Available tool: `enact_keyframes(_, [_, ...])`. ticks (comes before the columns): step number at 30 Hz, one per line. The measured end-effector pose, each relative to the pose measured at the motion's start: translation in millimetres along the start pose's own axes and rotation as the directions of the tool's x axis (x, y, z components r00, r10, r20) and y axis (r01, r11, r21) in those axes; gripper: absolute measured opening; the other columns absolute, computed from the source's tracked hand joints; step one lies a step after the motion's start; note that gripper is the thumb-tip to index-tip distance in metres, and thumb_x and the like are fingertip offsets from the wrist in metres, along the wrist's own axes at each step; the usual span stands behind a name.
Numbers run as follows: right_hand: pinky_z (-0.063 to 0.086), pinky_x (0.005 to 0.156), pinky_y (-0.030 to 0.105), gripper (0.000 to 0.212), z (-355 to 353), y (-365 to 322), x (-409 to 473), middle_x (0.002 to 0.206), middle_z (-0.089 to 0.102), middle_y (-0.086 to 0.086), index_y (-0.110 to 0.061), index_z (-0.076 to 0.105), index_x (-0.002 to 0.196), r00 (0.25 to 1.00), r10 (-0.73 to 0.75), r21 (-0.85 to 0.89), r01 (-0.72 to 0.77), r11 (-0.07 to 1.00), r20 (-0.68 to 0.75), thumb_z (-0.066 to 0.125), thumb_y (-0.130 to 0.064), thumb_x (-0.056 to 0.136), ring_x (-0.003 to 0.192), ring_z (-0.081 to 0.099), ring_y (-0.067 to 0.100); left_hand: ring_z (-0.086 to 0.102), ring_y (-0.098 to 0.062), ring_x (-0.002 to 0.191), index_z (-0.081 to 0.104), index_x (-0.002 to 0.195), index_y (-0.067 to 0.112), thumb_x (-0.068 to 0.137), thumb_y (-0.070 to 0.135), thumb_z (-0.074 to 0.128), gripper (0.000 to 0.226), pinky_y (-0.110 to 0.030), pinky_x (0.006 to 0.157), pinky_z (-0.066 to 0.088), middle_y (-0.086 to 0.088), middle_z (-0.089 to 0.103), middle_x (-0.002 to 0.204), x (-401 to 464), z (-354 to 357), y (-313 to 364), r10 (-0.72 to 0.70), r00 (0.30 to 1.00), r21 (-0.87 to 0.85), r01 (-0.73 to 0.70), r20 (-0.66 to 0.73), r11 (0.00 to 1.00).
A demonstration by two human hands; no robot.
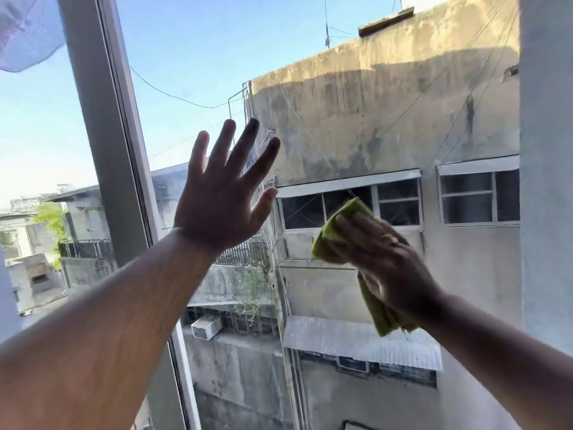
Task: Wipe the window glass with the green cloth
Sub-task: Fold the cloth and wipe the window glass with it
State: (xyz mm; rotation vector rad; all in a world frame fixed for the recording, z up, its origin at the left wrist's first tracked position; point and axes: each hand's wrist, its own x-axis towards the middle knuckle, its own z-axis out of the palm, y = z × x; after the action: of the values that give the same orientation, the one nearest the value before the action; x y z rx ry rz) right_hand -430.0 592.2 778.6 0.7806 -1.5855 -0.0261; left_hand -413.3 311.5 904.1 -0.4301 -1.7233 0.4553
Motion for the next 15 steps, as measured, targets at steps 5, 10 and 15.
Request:
enact_keyframes(5, [0.035,0.119,0.053,0.051,13,-17,54,0.157,0.04,0.015,-0.016,0.05,0.146,0.794,0.546,-0.017,-0.57,0.821,-0.265,0.054,-0.014,0.096,0.148,0.034,0.037,0.013,-0.037,0.156,0.02,0.16,0.023,0.103,0.055,0.022,0.065,-0.061,0.125,0.016,-0.015,0.016,0.169,-1,3,0,0.008,1.0,0.002,-0.008,-0.013,1.0])
enact_keyframes(10, [0.021,0.125,0.056,0.066,24,-31,67,0.166,0.02,0.016,-0.02,0.022,0.16,0.883,0.453,-0.126,-0.467,0.875,-0.123,0.044,-0.035,0.1,0.155,0.015,0.036,0.012,-0.037,0.157,0.02,0.16,0.021,0.104,0.052,0.024,0.065,-0.061,0.125,0.017,-0.015,0.015,0.169,-1,3,-3,0.02,0.999,0.002,-0.02,-0.036,1.0])
enact_keyframes(15, [0.02,0.127,0.049,0.056,-21,49,-2,0.161,0.033,0.01,-0.027,0.024,0.157,0.909,-0.282,-0.22,0.356,0.908,0.306,0.042,-0.032,0.104,0.15,0.031,0.03,0.014,-0.039,0.156,0.018,0.161,0.021,0.104,0.051,0.022,0.064,-0.062,0.125,0.017,-0.016,0.015,0.169,0,3,-1,0.017,1.0,0.012,-0.017,-0.021,1.0])
